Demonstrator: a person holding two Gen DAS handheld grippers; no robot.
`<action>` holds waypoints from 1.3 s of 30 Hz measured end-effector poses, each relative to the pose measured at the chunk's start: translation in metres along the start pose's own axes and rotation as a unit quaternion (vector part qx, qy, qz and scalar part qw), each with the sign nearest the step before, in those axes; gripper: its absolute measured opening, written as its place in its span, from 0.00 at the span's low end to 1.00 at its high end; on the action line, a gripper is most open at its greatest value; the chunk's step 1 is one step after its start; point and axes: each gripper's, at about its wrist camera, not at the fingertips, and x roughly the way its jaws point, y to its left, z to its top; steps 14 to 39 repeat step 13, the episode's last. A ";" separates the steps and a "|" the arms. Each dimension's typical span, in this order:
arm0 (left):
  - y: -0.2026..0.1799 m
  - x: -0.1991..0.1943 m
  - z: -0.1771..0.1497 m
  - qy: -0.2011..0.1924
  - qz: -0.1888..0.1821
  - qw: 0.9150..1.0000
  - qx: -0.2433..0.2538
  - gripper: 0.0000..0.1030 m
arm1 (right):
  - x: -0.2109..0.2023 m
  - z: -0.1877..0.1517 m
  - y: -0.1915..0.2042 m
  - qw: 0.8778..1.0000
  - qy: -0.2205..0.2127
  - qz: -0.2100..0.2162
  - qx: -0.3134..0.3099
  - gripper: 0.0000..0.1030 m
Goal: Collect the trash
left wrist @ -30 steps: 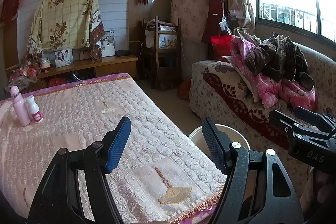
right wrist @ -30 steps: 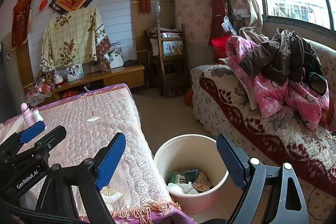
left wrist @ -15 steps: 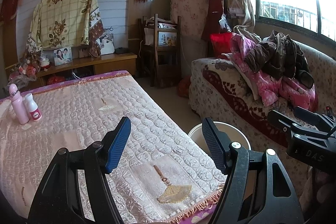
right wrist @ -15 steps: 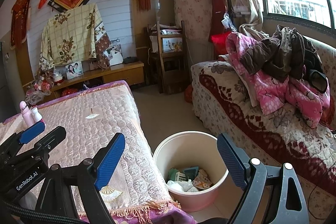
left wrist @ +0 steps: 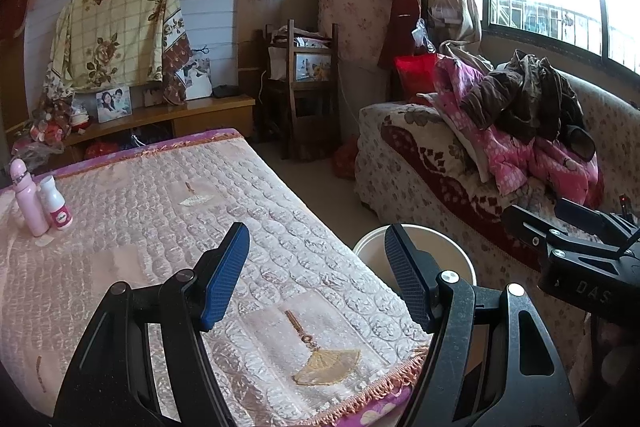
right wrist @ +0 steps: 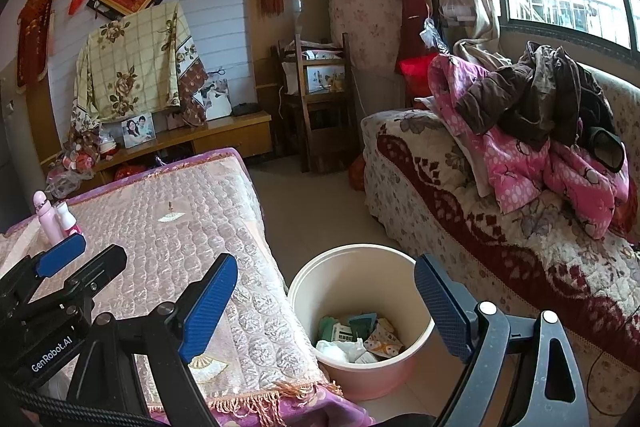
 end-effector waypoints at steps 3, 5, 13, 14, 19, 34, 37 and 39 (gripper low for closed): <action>0.000 0.003 -0.001 0.003 -0.002 1.000 0.000 0.67 | 0.004 -0.001 -0.002 1.000 0.004 -0.001 0.000 0.86; -0.001 0.005 -0.001 0.005 -0.003 1.000 0.001 0.67 | 0.007 -0.002 -0.003 1.000 0.007 -0.002 0.001 0.86; 0.002 0.018 -0.006 0.016 -0.007 1.000 -0.001 0.67 | 0.026 -0.008 -0.004 1.000 0.028 -0.006 0.001 0.86; 0.002 0.018 -0.006 0.016 -0.007 1.000 -0.001 0.67 | 0.026 -0.008 -0.004 1.000 0.028 -0.006 0.001 0.86; 0.002 0.018 -0.006 0.016 -0.007 1.000 -0.001 0.67 | 0.026 -0.008 -0.004 1.000 0.028 -0.006 0.001 0.86; 0.002 0.018 -0.006 0.016 -0.007 1.000 -0.001 0.67 | 0.026 -0.008 -0.004 1.000 0.028 -0.006 0.001 0.86; 0.002 0.018 -0.006 0.016 -0.007 1.000 -0.001 0.67 | 0.026 -0.008 -0.004 1.000 0.028 -0.006 0.001 0.86; 0.002 0.018 -0.006 0.016 -0.007 1.000 -0.001 0.67 | 0.026 -0.008 -0.004 1.000 0.028 -0.006 0.001 0.86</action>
